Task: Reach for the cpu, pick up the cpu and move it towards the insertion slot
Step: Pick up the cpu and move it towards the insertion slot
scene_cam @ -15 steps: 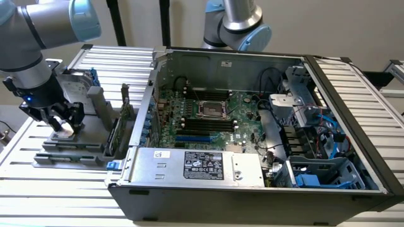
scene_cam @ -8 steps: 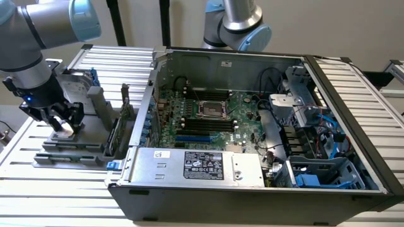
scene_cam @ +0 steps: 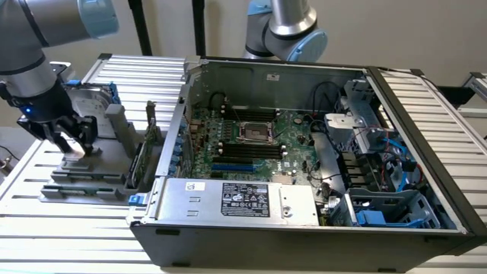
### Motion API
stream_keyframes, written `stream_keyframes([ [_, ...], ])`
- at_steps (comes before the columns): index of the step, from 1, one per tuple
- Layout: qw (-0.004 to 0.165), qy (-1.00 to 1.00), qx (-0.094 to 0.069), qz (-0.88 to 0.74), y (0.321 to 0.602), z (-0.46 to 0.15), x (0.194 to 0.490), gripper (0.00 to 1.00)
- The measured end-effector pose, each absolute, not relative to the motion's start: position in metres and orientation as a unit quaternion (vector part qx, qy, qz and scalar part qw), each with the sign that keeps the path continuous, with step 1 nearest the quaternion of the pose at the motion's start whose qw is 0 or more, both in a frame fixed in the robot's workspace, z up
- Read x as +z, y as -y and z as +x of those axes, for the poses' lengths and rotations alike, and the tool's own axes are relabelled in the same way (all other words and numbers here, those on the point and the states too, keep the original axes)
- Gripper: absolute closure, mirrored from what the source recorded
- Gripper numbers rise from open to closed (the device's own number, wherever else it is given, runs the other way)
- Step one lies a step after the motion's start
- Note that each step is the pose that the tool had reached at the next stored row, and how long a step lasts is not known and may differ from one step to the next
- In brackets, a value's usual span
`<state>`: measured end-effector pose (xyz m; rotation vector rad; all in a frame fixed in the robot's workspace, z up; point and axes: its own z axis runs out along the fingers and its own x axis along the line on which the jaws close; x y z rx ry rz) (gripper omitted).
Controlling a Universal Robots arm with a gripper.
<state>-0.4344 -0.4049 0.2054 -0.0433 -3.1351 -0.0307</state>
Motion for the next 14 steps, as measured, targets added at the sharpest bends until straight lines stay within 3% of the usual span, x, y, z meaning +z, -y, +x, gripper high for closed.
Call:
stream_keyframes([
  [14, 0.003, 1.000, -0.010, -0.014, 0.405, -0.430, 0.269, 0.45],
])
